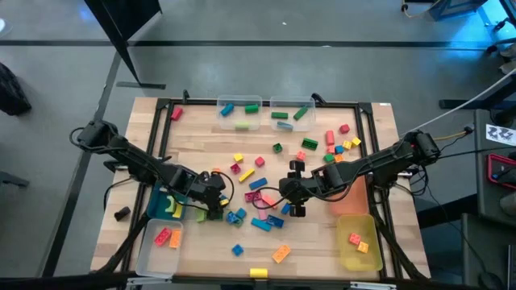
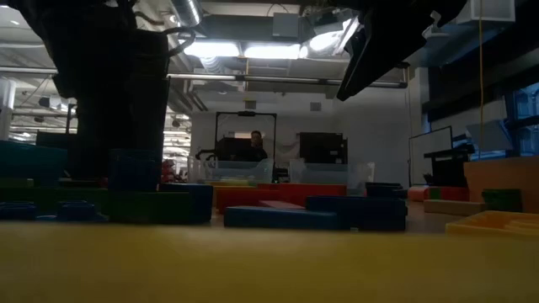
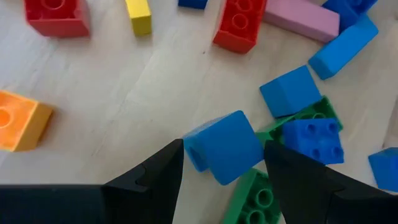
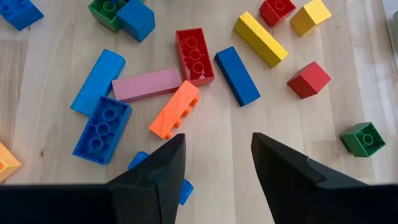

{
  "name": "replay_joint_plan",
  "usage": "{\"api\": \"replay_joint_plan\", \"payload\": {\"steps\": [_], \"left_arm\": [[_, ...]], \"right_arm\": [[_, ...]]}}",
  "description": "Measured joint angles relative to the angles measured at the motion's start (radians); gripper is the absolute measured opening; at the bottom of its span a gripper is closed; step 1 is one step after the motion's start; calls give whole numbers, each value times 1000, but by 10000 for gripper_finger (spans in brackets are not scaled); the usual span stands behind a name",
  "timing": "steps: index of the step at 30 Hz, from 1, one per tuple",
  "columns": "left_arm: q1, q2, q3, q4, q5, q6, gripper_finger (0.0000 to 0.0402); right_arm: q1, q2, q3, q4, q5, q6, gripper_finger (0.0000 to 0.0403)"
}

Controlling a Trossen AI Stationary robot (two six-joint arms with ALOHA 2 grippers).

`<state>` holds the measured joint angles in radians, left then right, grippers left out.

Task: Sort blocks by size
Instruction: Put the blue block into the blue bin

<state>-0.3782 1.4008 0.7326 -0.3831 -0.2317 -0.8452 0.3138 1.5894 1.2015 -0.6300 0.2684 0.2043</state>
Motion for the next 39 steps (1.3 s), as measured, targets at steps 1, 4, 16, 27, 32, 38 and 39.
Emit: {"api": "replay_joint_plan", "payload": {"steps": [1,4,16,27,32,38,39], "left_arm": [[0,4,0,8,0,0,209],[0,18,-1,33,0,9,209],[1,24,-3,55,-3,13,209],[32,31,-3,70,-17,-218,209],[47,69,-2,97,-14,-222,209],[54,141,-2,119,3,-222,209],[54,156,-2,129,4,-222,209]], "right_arm": [[0,0,0,0,0,0,186],[0,0,0,0,0,0,186],[0,0,0,0,0,0,186],[0,0,0,0,0,0,186],[0,0,0,3,0,0,186],[0,0,-1,7,0,0,186],[0,0,-1,7,0,0,186]]}}
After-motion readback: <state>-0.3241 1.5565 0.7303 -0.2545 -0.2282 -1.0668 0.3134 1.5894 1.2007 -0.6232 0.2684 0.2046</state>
